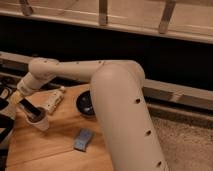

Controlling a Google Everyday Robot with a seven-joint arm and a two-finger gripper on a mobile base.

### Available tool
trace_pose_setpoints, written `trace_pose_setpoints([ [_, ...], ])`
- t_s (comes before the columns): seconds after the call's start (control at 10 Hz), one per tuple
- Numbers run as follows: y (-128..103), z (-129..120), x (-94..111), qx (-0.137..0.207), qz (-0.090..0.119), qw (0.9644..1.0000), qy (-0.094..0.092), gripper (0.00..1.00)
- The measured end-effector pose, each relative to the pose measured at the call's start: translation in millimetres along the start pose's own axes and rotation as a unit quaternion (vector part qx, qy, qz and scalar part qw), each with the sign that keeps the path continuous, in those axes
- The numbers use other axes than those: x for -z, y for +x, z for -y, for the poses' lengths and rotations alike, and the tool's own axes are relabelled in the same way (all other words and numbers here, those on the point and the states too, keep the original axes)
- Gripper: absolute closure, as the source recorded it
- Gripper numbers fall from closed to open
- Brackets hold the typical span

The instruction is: Place the eraser in the ceramic cup

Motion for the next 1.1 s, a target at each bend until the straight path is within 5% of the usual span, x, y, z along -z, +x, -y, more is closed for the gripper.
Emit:
trace_pose_setpoints([
  [1.1,7.7,-6.4,-5.5,-0.002,0.004,0.9999,-0.01,0.98],
])
